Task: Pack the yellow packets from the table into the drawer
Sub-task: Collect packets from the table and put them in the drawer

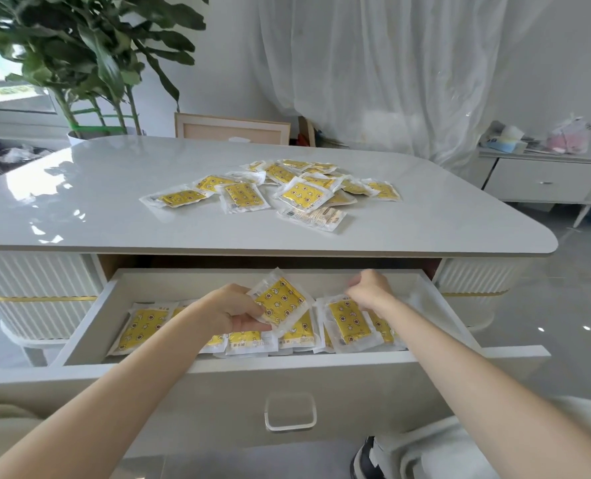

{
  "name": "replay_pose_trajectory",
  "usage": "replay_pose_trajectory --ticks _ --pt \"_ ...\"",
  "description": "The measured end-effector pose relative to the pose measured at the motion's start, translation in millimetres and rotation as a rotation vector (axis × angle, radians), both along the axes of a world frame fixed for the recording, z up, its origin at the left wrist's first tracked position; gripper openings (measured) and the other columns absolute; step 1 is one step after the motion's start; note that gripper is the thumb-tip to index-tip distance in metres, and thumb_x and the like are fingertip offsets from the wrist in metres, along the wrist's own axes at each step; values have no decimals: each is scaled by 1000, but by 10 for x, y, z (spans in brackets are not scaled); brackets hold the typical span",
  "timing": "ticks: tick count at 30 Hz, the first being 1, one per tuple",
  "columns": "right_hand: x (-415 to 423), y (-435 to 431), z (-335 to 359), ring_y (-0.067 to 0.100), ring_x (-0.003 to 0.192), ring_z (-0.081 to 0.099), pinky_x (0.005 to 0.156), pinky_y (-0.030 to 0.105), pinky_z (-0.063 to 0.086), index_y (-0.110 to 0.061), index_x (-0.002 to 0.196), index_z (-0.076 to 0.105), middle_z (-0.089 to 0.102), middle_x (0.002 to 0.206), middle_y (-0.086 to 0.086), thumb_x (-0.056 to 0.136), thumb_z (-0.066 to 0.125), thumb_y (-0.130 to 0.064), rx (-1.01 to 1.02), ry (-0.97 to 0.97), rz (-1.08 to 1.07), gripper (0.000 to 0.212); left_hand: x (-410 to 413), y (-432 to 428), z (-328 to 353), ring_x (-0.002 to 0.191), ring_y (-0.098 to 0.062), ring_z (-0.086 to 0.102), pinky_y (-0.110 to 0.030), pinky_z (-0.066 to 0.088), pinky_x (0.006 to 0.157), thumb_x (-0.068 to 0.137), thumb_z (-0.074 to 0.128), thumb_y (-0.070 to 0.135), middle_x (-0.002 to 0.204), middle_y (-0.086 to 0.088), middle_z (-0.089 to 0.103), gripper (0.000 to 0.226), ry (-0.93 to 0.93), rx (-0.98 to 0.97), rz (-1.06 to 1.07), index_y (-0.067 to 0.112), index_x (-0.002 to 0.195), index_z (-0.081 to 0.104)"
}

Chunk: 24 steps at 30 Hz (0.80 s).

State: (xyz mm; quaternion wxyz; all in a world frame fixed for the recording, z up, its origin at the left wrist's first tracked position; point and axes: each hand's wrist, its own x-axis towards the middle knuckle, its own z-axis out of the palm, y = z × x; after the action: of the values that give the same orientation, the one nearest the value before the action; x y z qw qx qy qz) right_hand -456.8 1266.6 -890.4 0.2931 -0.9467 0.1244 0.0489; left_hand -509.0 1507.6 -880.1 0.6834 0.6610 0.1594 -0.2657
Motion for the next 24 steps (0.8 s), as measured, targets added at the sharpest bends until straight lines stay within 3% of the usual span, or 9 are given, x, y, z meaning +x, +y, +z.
replay_pose_trajectory --ticks 2,5,7,11,14,18,21,24 --pt "-69 142 62 19 79 65 77 31 59 -2 119 62 63 113 7 94 54 -11 130 2 64 28 -41 23 21 102 -35 62 -34 60 62 90 46 -16 114 -22 62 30 -6 -10 1 -6 117 51" --pt "-267 417 182 20 78 64 73 29 58 2 128 54 65 104 12 98 52 -18 480 162 140 36 -89 52 38 104 -35 61 -35 60 64 90 45 -17 115 -22 61 26 -5 -53 -5 -7 112 54" --pt "-368 575 228 20 80 65 71 28 58 1 133 48 64 109 14 97 55 -20 594 231 173 42 -125 98 50 108 -37 60 -37 59 69 88 46 -19 117 -23 61 26 -3 -100 -5 -8 110 55" --pt "-415 785 248 15 73 64 58 21 58 -1 131 46 63 98 10 88 64 -1 776 191 147 46 -178 231 66 103 -31 64 -37 59 76 82 61 -15 117 -21 64 37 -39 -6 -19 -8 118 56" --pt "-406 921 261 15 71 65 56 22 58 -2 124 53 65 100 12 84 65 7 796 158 139 43 -219 398 102 92 -20 64 -34 58 78 80 71 2 101 -7 68 30 -118 293 -52 5 108 63" --pt "-382 1247 252 16 68 65 58 24 59 -4 119 57 64 99 13 85 64 8 753 193 170 37 -265 683 136 75 -16 59 -27 54 70 88 63 15 83 -4 63 18 -194 543 -53 6 104 64" --pt "-337 1538 198 16 64 62 59 25 58 -1 120 56 61 89 11 88 58 9 739 203 203 34 -237 910 86 87 -22 61 -33 57 76 85 65 14 101 -12 64 31 -170 655 -31 3 113 60" --pt "-292 1797 121 15 69 61 64 25 58 -1 126 53 60 98 13 91 53 5 688 234 263 35 -214 1100 34 96 -25 62 -33 59 75 83 66 10 114 -14 60 45 -117 731 -19 4 124 50"
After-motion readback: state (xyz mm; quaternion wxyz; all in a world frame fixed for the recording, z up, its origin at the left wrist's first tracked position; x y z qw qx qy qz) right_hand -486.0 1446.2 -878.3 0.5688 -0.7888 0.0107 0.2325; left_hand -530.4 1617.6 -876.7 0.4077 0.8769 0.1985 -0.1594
